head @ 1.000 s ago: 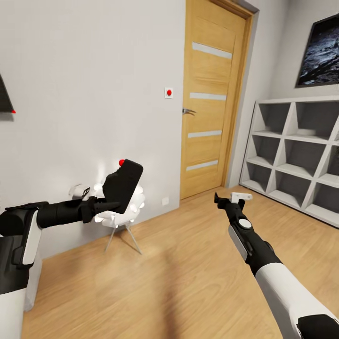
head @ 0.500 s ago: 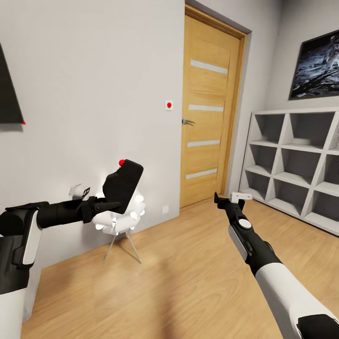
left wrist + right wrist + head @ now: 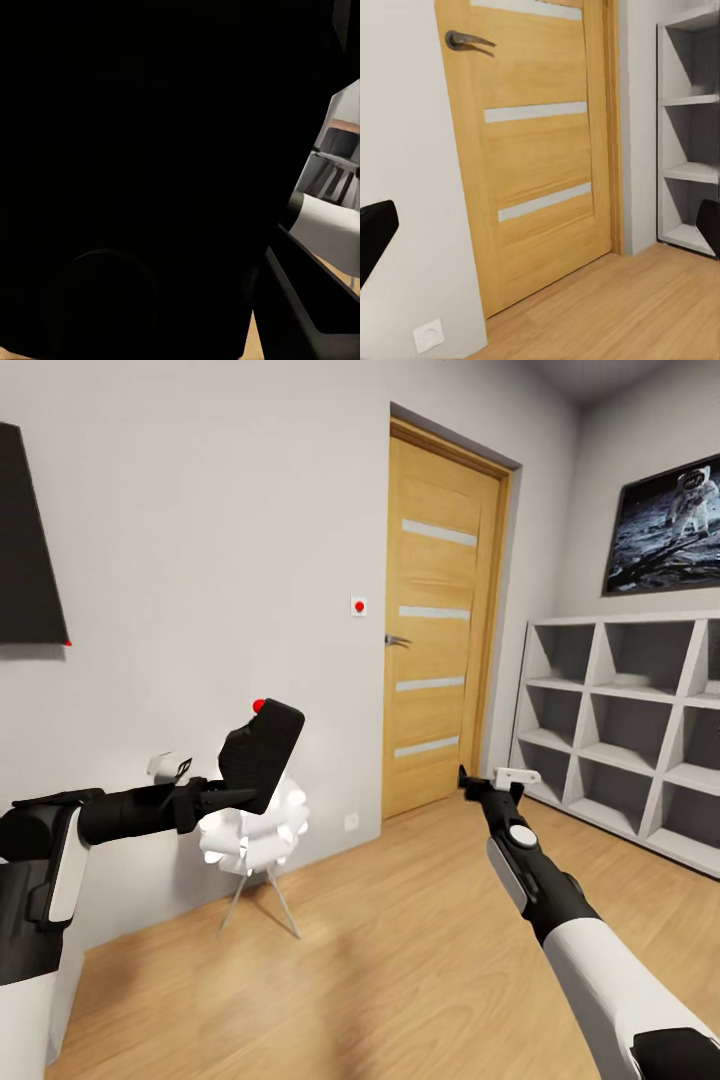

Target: Attach the digital camera to the camera tripod in the bedroom.

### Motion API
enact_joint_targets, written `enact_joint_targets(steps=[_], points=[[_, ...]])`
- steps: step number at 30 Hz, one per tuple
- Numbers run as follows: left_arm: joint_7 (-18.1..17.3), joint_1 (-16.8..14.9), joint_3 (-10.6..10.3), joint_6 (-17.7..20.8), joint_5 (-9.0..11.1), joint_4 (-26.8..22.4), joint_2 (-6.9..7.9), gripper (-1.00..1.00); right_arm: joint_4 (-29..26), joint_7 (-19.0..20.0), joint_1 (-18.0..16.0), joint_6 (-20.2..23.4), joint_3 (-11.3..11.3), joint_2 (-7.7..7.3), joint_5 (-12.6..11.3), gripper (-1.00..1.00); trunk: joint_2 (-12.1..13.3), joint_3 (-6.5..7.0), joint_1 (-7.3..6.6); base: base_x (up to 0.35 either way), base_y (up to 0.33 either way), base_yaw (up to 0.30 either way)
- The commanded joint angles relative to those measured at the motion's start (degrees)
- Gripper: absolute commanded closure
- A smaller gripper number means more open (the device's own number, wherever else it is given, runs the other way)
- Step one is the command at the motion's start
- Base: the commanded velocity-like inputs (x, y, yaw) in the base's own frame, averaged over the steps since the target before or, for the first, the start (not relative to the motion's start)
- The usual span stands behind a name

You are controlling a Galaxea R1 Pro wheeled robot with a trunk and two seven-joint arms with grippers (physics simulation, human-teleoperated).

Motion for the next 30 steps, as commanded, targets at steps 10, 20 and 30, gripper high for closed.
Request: enact_joint_targets(steps=[10,20,30], points=[[2.1,0.0,-0.1,0.5,0.0,0.4,0.00,1.00,0.0,-0.5,0.0,-2.1,-0.6,-0.09,-0.6,-1.00,4.0,1.73,-2.21,0.000,0.000,0.000],[3.6,0.0,-0.2,0.5,-0.1,0.8,-0.65,1.00,0.5,-0.5,0.0,-9.5,-0.6,-0.08,-0.7,-1.00,8.0,3.53,-4.40,0.000,0.000,0.000],[7.6,0.0,-0.2,0.5,-0.1,0.9,-0.89,1.00,0.8,-0.5,0.0,-10.5,-0.6,-0.09,-0.7,-1.00,12.0,5.33,-6.60,0.000,0.000,0.000]])
